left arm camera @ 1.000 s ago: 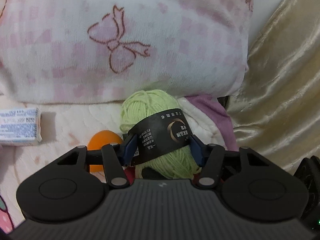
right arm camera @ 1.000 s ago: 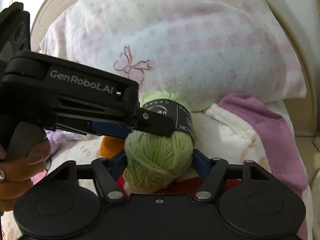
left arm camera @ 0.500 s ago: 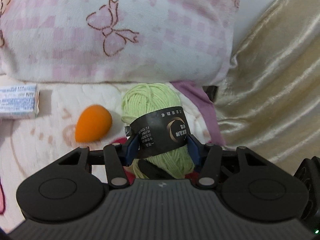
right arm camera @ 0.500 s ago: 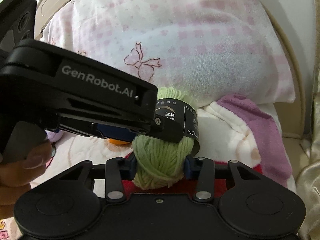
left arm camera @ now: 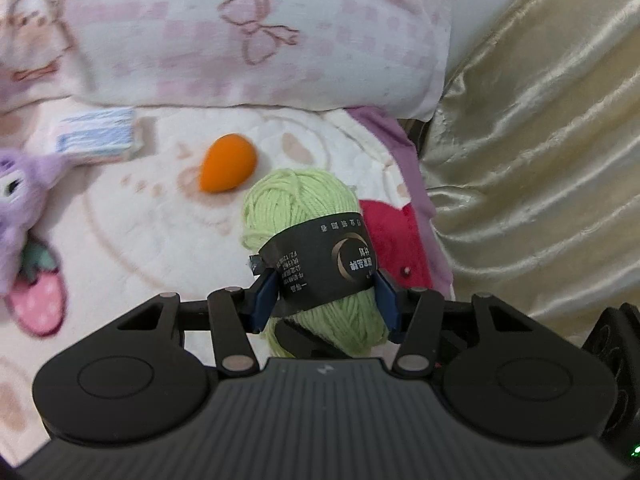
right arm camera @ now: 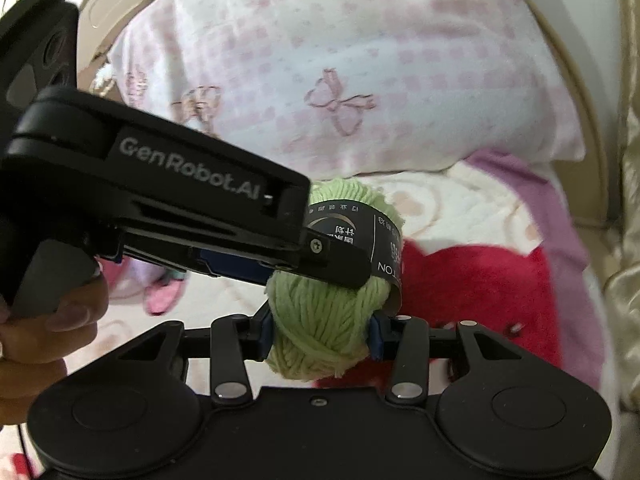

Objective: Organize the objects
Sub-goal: 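Lift the yarn ball and carry it over the pink box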

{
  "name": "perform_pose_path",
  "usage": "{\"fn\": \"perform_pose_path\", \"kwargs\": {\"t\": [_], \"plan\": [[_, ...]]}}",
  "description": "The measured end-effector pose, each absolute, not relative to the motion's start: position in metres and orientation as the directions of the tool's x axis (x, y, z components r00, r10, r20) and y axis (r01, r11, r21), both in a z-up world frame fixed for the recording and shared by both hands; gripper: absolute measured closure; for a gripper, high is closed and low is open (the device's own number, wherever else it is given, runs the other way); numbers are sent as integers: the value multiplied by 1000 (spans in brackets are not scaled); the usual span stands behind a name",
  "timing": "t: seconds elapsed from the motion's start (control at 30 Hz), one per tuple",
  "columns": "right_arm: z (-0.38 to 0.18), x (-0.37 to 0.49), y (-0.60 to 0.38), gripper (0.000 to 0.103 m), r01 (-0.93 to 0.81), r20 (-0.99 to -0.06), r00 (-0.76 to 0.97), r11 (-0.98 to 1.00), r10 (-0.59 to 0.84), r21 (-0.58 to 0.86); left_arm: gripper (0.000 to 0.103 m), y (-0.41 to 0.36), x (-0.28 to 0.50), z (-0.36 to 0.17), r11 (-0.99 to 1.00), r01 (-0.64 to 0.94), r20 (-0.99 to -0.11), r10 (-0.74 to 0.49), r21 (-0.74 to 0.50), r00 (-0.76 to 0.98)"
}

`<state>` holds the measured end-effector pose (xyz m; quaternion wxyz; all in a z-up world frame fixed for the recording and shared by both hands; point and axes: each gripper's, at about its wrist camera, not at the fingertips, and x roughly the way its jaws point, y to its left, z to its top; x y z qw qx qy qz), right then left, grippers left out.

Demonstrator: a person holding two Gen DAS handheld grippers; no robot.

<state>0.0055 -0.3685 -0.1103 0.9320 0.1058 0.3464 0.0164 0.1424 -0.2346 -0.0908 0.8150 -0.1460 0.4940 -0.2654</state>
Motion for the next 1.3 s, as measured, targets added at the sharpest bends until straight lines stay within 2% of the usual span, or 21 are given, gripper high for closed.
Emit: {"fn": "perform_pose_path", "kwargs": {"t": [0.23,0.47,1.0,1.3], "plan": [[-116,1,-335,53,-64,-668,713,968,214,242,53,-193,121,-98,835,222,-755,-551,-504,357],[-121,-12,-296,53,-199,-666,691,959,283,200,53,-164,102,-99,870,198,-803,-493,-452,336],[-79,-2,-239,52,-223,-694,613,926,377,306,53,-95,72,-57,885,169,-824,-466,-435,323],[-45,4,-204,52,-261,-699,606,925,379,275,53,-53,61,-22,877,172,-807,-481,-449,342]]}}
